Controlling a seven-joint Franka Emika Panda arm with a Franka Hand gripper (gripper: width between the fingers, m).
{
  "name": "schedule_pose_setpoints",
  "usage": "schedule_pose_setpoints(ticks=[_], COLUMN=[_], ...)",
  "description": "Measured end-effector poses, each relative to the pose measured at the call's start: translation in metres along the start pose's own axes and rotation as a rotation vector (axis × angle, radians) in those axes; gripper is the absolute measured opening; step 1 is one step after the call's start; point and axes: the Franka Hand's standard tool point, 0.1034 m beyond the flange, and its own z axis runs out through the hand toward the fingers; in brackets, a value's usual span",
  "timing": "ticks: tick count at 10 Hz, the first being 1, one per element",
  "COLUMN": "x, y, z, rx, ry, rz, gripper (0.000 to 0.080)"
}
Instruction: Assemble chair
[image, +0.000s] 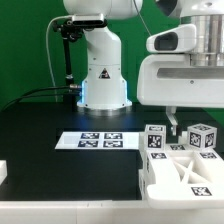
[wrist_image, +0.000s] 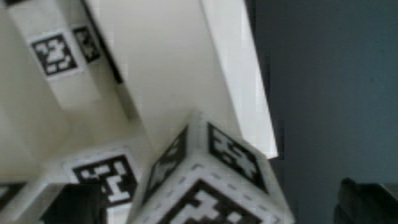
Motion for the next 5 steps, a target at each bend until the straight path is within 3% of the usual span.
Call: schedule_pose_setpoints(ticks=[2, 4, 5], x=[0.0013, 0.0012, 0.0011], y=[-0.0009, 0.0017, 0.0016], z=[-0.0014, 0.0003, 0.0004], rx=[-0.039, -0.047, -0.047], ry=[0.011, 0.005, 0.005], rz=[-0.331, -0.460, -0.454], gripper=[0.0649, 0.0649, 0.0564])
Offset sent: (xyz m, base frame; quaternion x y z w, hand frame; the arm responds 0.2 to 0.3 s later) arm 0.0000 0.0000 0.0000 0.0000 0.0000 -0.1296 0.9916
